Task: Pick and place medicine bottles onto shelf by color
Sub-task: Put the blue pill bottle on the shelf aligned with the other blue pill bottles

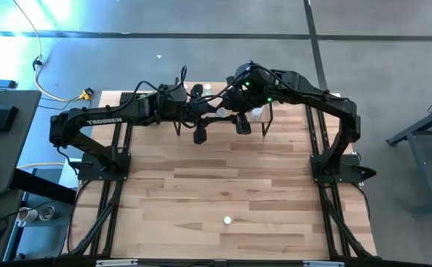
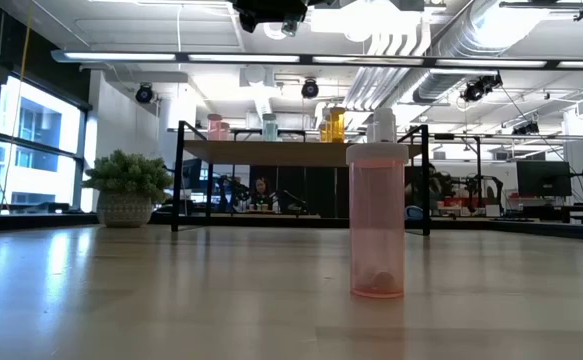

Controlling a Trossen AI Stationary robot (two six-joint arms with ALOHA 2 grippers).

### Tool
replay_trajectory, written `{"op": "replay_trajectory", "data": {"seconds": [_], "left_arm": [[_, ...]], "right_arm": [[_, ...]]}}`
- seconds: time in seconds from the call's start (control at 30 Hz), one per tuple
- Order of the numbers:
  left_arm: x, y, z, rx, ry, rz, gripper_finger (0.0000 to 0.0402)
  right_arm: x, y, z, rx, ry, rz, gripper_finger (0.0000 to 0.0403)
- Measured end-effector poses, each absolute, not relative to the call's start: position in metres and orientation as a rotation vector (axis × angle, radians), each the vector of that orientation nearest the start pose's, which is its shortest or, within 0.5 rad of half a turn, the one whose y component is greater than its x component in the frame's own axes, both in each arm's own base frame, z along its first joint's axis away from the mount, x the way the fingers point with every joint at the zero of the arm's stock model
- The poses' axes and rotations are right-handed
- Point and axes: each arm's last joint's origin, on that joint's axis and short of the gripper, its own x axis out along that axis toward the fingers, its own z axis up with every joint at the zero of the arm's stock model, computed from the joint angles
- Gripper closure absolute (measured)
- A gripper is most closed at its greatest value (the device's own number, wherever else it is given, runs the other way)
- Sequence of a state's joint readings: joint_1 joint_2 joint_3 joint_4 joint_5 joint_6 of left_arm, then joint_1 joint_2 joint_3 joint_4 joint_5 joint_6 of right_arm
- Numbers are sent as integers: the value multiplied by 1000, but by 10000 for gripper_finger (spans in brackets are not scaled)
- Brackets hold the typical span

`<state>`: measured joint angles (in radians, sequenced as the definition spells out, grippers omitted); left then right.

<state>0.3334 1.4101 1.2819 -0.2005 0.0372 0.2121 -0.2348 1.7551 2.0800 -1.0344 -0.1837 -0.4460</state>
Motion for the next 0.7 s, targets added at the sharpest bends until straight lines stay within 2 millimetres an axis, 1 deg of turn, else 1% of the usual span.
{"op": "replay_trajectory", "data": {"seconds": [0.2, 0.3, 0.4, 0.6, 0.7], "left_arm": [[303, 104, 362, 149, 348, 259, 311], [303, 104, 362, 150, 343, 260, 311], [303, 104, 362, 150, 339, 260, 311], [303, 104, 362, 145, 338, 261, 311], [303, 104, 363, 126, 335, 264, 300]], "right_arm": [[346, -77, 435, -281, 689, 105, 268], [346, -77, 436, -281, 688, 105, 286], [346, -77, 436, -263, 687, 98, 293], [346, -77, 436, -257, 686, 95, 292], [346, -77, 436, -256, 686, 95, 292]]}}
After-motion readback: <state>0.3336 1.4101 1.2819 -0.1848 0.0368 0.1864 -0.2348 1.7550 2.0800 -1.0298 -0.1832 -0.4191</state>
